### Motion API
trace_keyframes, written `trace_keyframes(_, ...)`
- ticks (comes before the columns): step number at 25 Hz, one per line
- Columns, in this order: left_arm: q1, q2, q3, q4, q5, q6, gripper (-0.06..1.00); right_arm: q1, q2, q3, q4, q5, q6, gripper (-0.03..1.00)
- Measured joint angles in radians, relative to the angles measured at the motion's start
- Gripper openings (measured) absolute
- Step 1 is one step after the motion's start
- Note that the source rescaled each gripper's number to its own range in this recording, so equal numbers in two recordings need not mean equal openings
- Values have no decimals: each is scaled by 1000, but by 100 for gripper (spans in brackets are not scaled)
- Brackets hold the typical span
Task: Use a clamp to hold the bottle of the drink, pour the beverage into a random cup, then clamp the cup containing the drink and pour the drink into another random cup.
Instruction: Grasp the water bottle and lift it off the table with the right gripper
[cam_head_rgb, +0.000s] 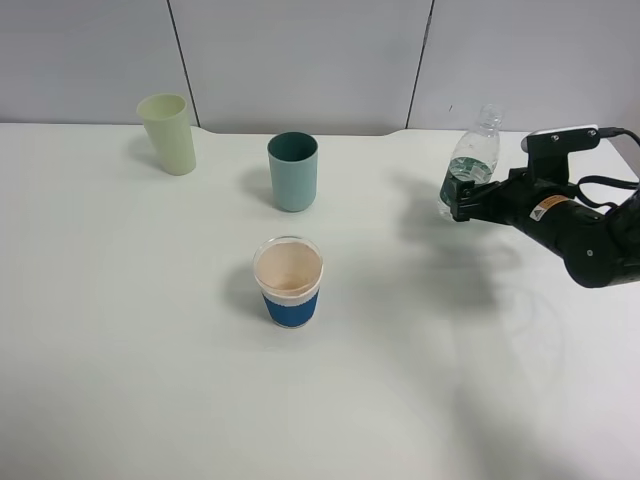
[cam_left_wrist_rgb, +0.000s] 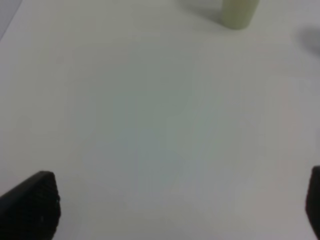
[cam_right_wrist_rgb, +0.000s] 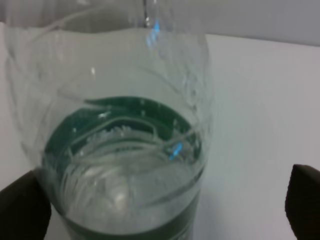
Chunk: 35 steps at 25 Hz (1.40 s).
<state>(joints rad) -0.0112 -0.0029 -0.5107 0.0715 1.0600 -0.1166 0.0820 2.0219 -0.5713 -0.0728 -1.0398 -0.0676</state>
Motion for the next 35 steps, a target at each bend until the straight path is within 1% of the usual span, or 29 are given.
trace_keyframes(3,0,0,0,0,0,0,100,0,17,-26,-3,-8,-1,85)
trace_keyframes(8,0,0,0,0,0,0,100,0,57,-78,-45,-4,-1,85)
trace_keyframes(12,0,0,0,0,0,0,100,0,67,-88,-61,-3,-1,85)
trace_keyframes(14,0,0,0,0,0,0,100,0,67,-90,-61,-4,-1,82)
trace_keyframes(15,0,0,0,0,0,0,100,0,67,-90,-62,-4,-2,77)
trace_keyframes(16,0,0,0,0,0,0,100,0,67,-90,-62,-4,-2,67)
trace_keyframes(17,0,0,0,0,0,0,100,0,67,-90,-62,-4,-2,55)
trace_keyframes(18,0,0,0,0,0,0,100,0,67,-90,-65,-4,-2,34)
trace_keyframes(19,0,0,0,0,0,0,100,1,67,-90,-66,-4,0,10)
trace_keyframes(20,0,0,0,0,0,0,100,1,67,-90,-64,-3,10,0)
trace_keyframes(21,0,0,0,0,0,0,100,1,67,-90,-63,-2,15,2)
trace_keyframes(29,0,0,0,0,0,0,100,1,67,-90,-63,5,28,2)
trace_keyframes(32,0,0,0,0,0,0,100,1,49,-91,-63,50,28,2)
trace_keyframes(35,0,0,0,0,0,0,100,1,12,-94,-61,134,33,2)
